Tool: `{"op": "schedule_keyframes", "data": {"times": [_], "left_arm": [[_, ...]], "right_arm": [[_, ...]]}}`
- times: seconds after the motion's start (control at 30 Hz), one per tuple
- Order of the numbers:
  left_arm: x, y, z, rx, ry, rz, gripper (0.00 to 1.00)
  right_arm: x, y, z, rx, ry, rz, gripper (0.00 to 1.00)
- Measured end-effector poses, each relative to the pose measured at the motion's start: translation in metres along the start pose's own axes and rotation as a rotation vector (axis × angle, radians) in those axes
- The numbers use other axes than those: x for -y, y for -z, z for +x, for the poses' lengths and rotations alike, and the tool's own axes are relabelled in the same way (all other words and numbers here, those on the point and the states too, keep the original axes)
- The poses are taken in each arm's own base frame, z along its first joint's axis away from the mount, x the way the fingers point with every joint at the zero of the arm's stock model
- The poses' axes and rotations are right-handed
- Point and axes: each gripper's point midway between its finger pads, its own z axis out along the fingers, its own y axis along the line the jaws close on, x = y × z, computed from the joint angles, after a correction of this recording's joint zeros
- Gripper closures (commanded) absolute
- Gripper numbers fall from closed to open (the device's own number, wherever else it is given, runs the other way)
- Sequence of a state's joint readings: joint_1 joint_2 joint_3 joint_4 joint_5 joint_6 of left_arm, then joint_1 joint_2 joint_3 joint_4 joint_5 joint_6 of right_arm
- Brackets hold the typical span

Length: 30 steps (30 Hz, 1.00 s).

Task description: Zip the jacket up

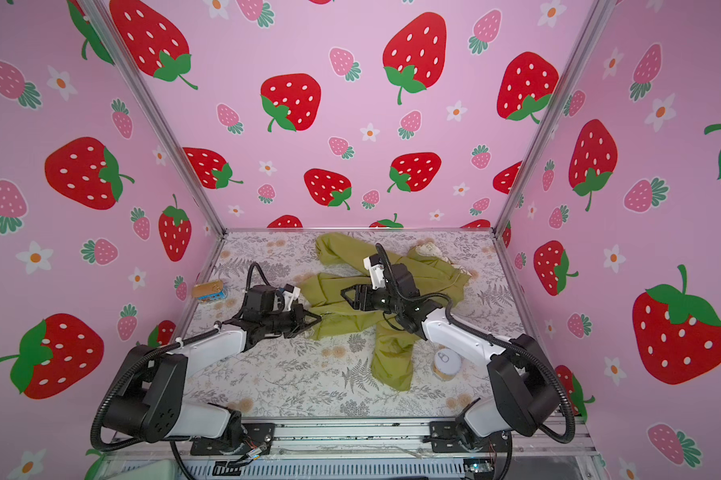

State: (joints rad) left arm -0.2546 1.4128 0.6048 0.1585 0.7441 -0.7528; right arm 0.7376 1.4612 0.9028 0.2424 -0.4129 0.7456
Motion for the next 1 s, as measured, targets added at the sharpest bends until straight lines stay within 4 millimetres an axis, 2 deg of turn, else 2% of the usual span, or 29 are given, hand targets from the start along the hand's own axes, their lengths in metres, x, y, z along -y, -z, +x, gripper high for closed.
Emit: {"op": "schedule_keyframes", "data": {"times": [0.27,0.47,0.83,1.0], "left_arm": [[0.053,0.006,0.011,-0.076,-0.098,0.165,1.0],[0.085,0.007,0.021,-0.141,-0.16,0.272,1.0],[0.117,0.011,0.027,-0.193,-0.232,0.373,1.0],[0.128,0.01,0.032,-0.22,-0.254,0.399,1.0]], "right_arm": [[0.004,-0.001,0.025,-0.049,-0.094,-0.049,0.4],[-0.002,0.003,0.03,-0.037,-0.168,-0.108,0.4],[-0.017,0.014,0.034,0.002,-0.262,-0.241,0.41],[-0.026,0.016,0.029,0.019,-0.272,-0.302,0.41]]}}
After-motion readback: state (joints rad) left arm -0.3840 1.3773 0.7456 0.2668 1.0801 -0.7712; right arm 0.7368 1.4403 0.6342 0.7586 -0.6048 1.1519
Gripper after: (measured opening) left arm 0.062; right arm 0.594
